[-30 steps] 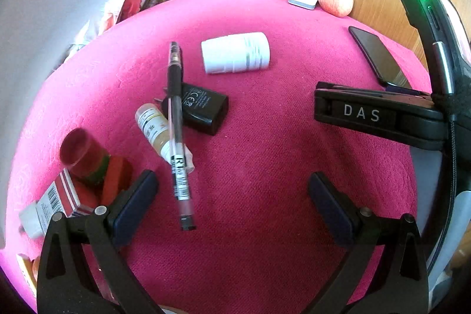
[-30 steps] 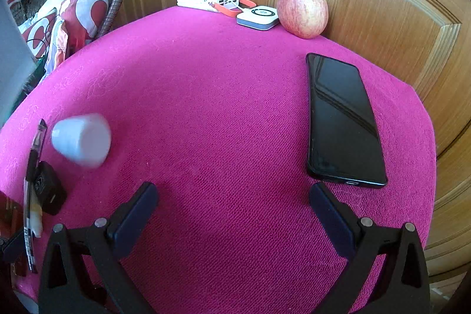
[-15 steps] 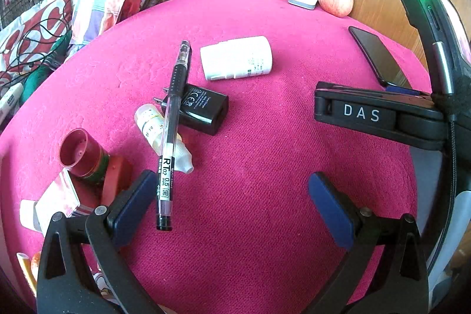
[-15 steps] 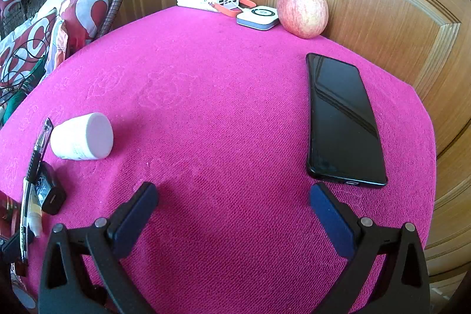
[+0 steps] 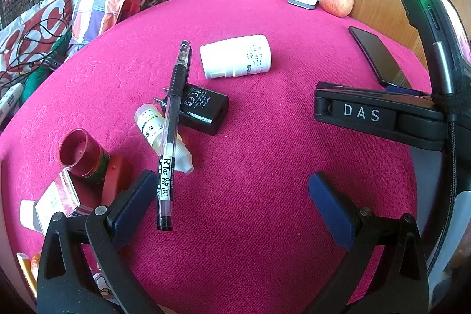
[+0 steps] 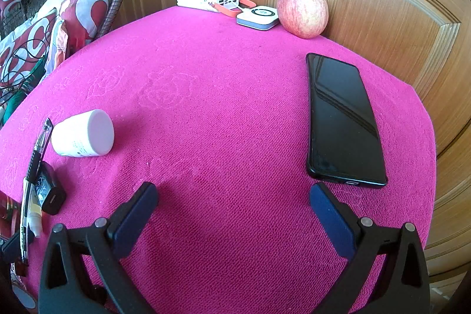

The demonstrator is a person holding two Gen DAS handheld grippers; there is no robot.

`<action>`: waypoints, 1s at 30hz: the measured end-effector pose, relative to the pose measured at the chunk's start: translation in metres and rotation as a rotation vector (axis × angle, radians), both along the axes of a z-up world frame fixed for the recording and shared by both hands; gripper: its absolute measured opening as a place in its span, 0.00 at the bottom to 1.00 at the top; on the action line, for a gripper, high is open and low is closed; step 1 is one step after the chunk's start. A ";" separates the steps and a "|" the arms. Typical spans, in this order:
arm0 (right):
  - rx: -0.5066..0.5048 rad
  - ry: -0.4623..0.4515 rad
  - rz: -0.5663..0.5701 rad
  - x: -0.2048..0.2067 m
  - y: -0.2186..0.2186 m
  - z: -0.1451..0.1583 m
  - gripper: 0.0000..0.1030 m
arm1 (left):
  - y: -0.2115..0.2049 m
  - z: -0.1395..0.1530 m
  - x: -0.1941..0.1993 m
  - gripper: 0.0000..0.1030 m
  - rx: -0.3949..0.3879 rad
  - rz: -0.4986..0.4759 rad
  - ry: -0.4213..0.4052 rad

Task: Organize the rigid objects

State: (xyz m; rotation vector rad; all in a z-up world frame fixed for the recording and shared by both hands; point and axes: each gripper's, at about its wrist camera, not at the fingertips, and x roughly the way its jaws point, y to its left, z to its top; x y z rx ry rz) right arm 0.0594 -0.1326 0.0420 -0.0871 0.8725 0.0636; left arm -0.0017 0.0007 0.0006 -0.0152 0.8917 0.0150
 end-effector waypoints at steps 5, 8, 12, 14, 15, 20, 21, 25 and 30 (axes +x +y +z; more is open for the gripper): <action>-0.007 -0.005 0.000 0.000 0.000 0.000 1.00 | 0.000 0.000 0.000 1.00 -0.002 0.000 0.005; -0.009 -0.005 0.001 0.000 0.000 0.000 1.00 | 0.000 0.000 0.000 1.00 -0.003 0.000 0.008; 0.001 -0.003 0.001 0.000 0.000 0.000 1.00 | 0.000 0.000 0.000 1.00 -0.007 0.001 0.016; -0.009 -0.008 0.001 0.000 0.000 0.000 1.00 | 0.000 -0.001 0.000 1.00 -0.008 0.001 0.018; -0.009 -0.008 0.001 0.000 0.000 0.000 1.00 | 0.000 -0.001 0.000 1.00 -0.009 0.001 0.019; -0.019 -0.014 0.001 0.000 0.000 0.000 1.00 | -0.003 0.003 0.007 1.00 -0.007 0.058 0.100; -0.019 -0.013 0.000 0.000 0.000 0.000 1.00 | -0.004 0.004 0.011 1.00 -0.016 0.070 0.141; -0.033 -0.009 0.013 0.001 0.001 0.001 1.00 | -0.001 0.015 0.014 1.00 -0.143 0.037 0.285; -0.056 0.057 0.056 0.008 0.000 0.004 1.00 | 0.018 0.051 -0.005 1.00 -0.175 0.095 0.382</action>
